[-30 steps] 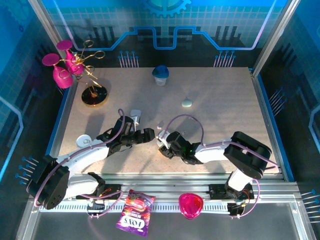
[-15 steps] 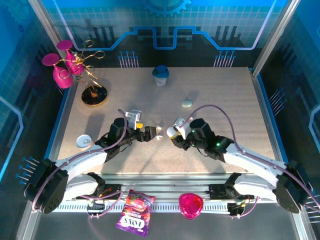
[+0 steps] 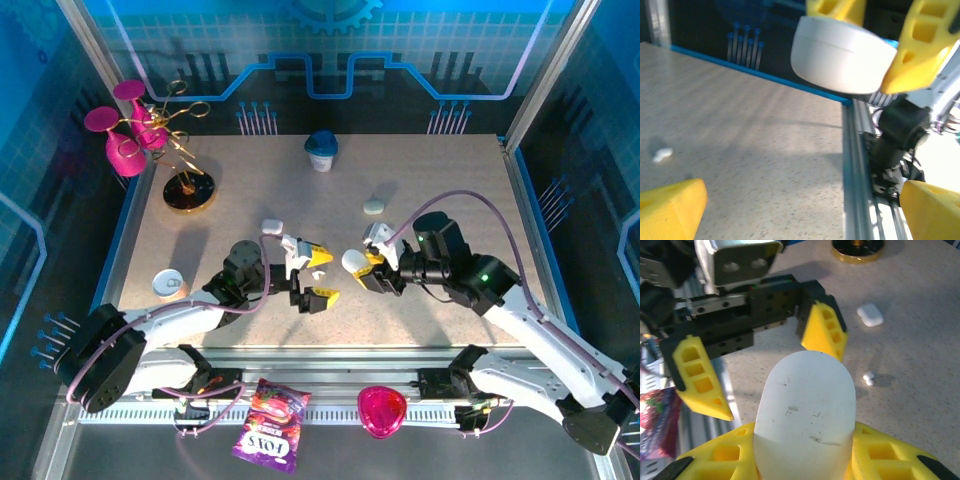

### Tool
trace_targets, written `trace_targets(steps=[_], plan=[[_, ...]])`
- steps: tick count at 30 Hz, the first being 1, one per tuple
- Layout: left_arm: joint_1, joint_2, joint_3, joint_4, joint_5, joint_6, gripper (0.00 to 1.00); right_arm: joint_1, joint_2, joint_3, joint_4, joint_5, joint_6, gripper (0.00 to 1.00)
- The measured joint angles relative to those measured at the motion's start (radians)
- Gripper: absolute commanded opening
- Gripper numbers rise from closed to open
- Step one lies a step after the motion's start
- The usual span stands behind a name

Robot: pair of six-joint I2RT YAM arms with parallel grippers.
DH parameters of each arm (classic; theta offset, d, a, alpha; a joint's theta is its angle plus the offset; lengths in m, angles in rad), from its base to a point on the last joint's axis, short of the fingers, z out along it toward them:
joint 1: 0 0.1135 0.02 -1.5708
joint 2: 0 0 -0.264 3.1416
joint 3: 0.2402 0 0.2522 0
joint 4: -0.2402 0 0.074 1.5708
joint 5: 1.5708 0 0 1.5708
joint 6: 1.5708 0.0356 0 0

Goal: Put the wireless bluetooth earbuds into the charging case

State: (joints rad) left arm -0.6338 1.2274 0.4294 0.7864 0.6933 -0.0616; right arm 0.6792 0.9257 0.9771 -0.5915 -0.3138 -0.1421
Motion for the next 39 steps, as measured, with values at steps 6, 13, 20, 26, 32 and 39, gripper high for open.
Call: trace_targets(steps=[6, 13, 20, 26, 32, 39], plan=[[-0.029, 0.003, 0.048, 0.026, 0.116, -0.009, 0.93, 0.000, 0.004, 0.054, -0.067, -0.127, -0.024, 0.33], [-0.054, 0.014, 0.079, 0.079, 0.171, -0.065, 0.85, 0.001, 0.036, 0.092, -0.084, -0.187, -0.023, 0.32], [-0.063, 0.037, 0.080, 0.173, 0.176, -0.135, 0.73, 0.012, 0.077, 0.098, -0.083, -0.200, -0.024, 0.31], [-0.063, 0.058, 0.080, 0.248, 0.176, -0.183, 0.64, 0.014, 0.085, 0.098, -0.086, -0.204, -0.024, 0.31], [-0.063, 0.070, 0.080, 0.283, 0.176, -0.218, 0.54, 0.014, 0.086, 0.103, -0.093, -0.216, -0.025, 0.31], [-0.063, 0.079, 0.080, 0.304, 0.181, -0.233, 0.53, 0.014, 0.089, 0.113, -0.109, -0.218, -0.041, 0.31]])
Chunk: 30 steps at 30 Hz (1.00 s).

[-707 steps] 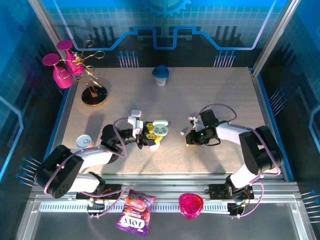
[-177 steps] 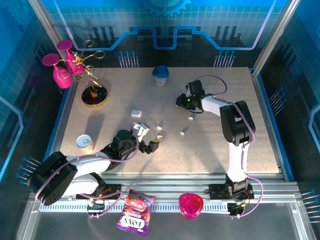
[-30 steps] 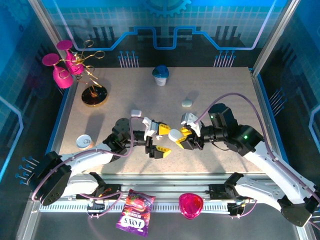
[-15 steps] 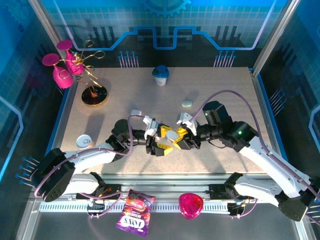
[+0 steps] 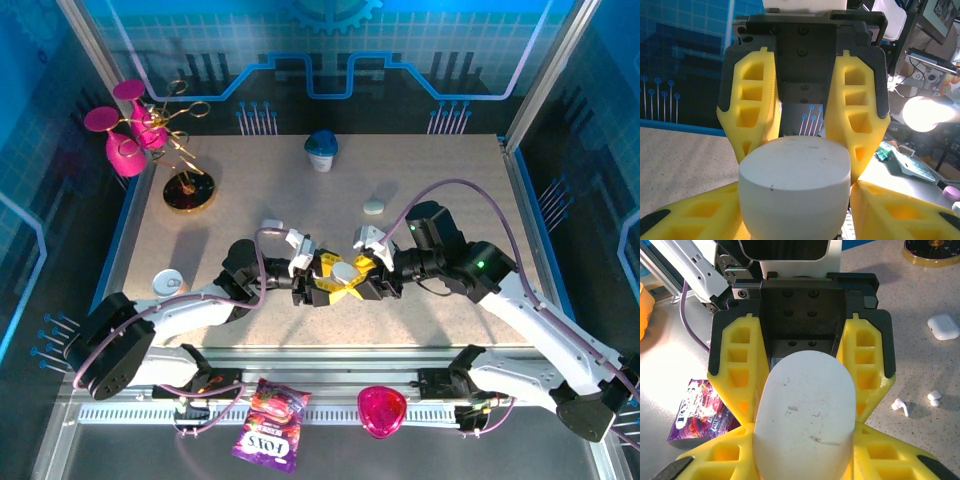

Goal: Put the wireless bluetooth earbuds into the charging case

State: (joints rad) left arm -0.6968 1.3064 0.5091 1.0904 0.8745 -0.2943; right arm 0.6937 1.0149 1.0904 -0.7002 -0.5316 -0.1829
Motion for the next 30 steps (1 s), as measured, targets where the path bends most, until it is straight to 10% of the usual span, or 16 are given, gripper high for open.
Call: trace_targets(steps=[30], plan=[[0.000, 0.068, 0.000, 0.130, 0.037, -0.110, 0.38, 0.001, -0.018, 0.005, -0.052, 0.023, -0.052, 0.29]])
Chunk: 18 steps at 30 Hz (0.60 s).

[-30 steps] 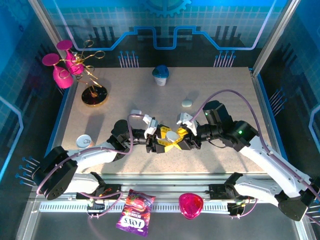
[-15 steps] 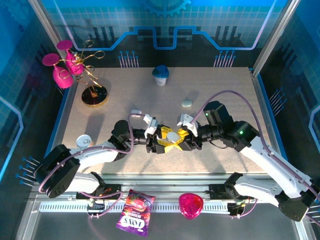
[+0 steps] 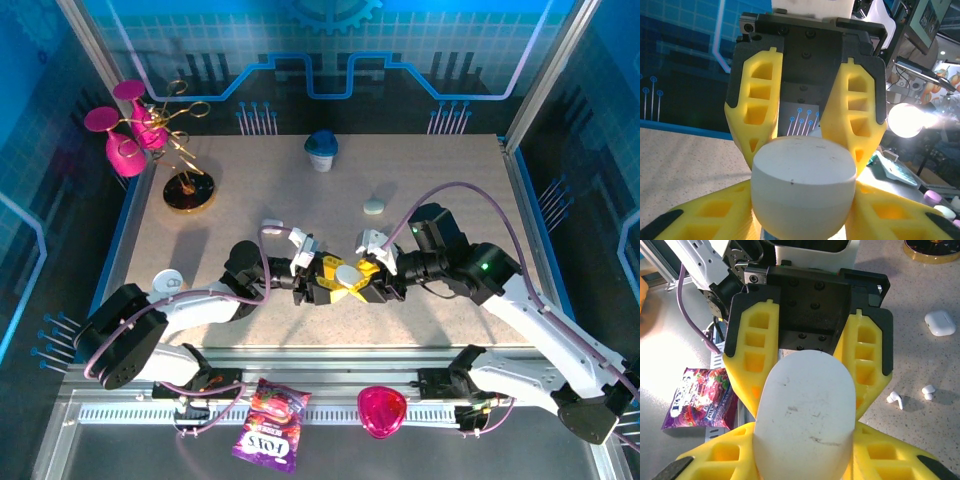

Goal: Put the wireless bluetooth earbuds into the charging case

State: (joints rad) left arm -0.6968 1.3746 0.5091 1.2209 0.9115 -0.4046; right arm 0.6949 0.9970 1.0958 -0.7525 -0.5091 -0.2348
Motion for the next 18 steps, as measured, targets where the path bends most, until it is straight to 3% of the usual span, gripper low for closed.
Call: trace_targets(steps=[5, 12, 18], plan=[[0.000, 0.001, 0.000, 0.001, 0.003, -0.008, 0.33, 0.000, -0.002, 0.000, -0.003, 0.000, -0.002, 0.33], [0.000, 0.005, 0.000, 0.018, 0.003, -0.005, 0.28, 0.001, -0.003, 0.000, 0.003, 0.009, -0.001, 0.56], [0.000, 0.005, 0.000, 0.038, 0.004, 0.019, 0.28, 0.000, -0.023, 0.000, 0.011, 0.036, 0.006, 0.60]])
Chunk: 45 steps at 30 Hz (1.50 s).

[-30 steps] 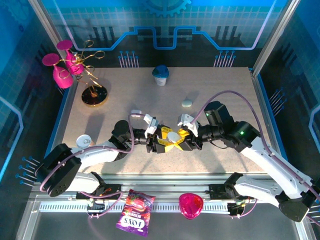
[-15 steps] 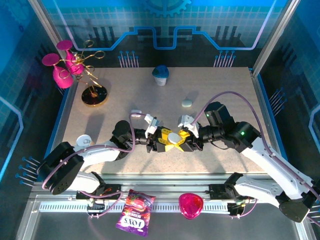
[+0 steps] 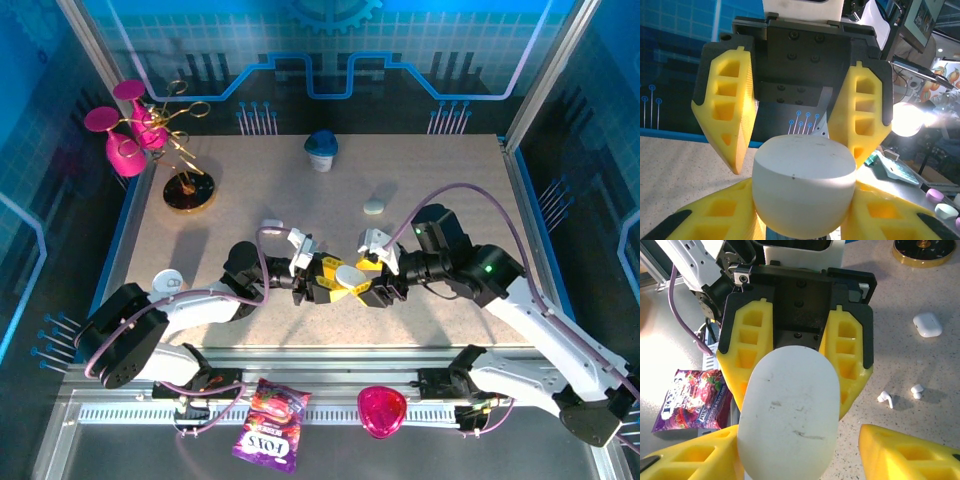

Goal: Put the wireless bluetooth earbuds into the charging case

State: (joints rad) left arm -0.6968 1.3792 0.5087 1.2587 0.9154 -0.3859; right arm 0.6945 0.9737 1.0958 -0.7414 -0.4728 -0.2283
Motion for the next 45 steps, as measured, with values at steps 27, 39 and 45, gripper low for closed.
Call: trace_targets(steps=[27, 39, 45], plan=[[0.000, -0.001, -0.036, 0.003, -0.001, 0.107, 0.28, -0.068, -0.089, -0.042, 0.130, 0.070, 0.093, 0.72], [0.068, -0.010, -0.115, 0.066, -0.101, 0.143, 0.28, -0.098, -0.159, -0.138, 0.303, 0.069, 0.175, 0.75], [0.080, -0.011, -0.151, 0.085, -0.170, 0.183, 0.29, -0.135, -0.159, -0.185, 0.378, 0.035, 0.226, 0.66]])
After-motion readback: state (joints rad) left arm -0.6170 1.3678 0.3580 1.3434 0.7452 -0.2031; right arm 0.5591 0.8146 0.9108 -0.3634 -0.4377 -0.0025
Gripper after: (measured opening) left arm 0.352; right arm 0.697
